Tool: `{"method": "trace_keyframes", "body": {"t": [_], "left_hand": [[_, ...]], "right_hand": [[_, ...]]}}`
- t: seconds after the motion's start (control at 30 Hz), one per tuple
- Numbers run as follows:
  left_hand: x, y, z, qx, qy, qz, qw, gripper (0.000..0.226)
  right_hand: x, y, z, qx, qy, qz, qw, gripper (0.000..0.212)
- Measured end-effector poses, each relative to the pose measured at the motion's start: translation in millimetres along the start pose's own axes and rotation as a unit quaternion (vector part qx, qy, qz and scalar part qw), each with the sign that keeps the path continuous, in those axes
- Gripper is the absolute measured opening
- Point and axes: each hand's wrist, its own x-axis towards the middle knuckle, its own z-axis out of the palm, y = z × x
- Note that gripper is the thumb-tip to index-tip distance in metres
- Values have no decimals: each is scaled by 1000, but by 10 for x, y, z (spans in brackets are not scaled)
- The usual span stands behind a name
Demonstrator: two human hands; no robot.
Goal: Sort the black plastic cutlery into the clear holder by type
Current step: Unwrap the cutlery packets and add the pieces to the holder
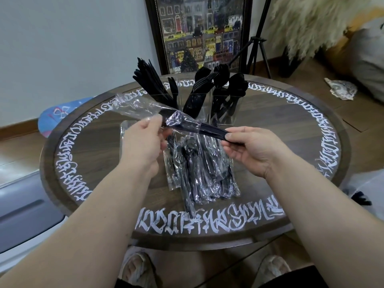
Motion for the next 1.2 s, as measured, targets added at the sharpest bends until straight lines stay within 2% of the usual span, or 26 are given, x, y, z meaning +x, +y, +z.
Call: {"method": "trace_keyframes", "body": {"t": [0.1, 0.2, 0.27, 0.33, 0.47, 0.57, 0.6, 0.63, 0.67, 0.73, 0.8, 0.87, 0.93, 1.03, 1.1, 1.17, 1.2], "left_hand": [[120, 87, -165, -33, 95, 86, 991, 17], [310, 80, -453, 50, 151, 142, 977, 25], [387, 12, -644, 207, 149, 132, 958, 22], [451, -102, -840, 356, 143, 119, 916, 30], [518, -231, -1063, 428, 105, 63, 896, 56], [475, -174, -1035, 511, 140, 83, 844, 71], [428, -124, -975, 501, 146, 120, 845, 67], [372, -68, -892, 465, 135, 153, 861, 60], [312, -20, -797, 404, 103, 167, 894, 52], [103, 54, -526, 275, -21, 113, 955, 38], [-46, 27, -273, 188, -118, 48, 974, 24], [-93, 4, -99, 86, -123, 0, 989, 20], [-57, 4, -2, 27, -95, -26, 995, 23], [-12, 16, 64, 37, -97, 0, 995, 17], [-14, 11, 68, 74, -124, 36, 989, 18], [-33, 20, 61, 129, -153, 74, 977, 21], [-53, 33, 54, 162, -162, 92, 969, 23]], "right_hand": [[24, -18, -43, 5, 36, -5, 999, 14], [54, -20, -85, 34, 77, -17, 996, 14], [57, 2, -69, 41, 82, -21, 996, 14], [47, 30, -20, 35, 75, -19, 996, 14], [38, 77, 84, 25, 62, -15, 998, 13], [40, 98, 147, 27, 57, -15, 998, 13], [36, 101, 170, 28, 53, -14, 998, 13], [32, 106, 191, 31, 48, -14, 998, 13], [28, 111, 211, 36, 41, -14, 998, 13], [7, 125, 246, 40, 27, -11, 999, 13], [-10, 150, 269, 32, 9, 2, 999, 13], [-40, 170, 281, 10, -21, 15, 1000, 13], [-65, 178, 270, -47, -51, 17, 997, 11], [-100, 165, 233, -193, -85, -13, 977, 12], [-94, 124, 208, -304, -69, -96, 945, 11], [-87, 49, 216, -313, -45, -171, 933, 3], [-76, 14, 225, -293, -39, -200, 934, 6]]}}
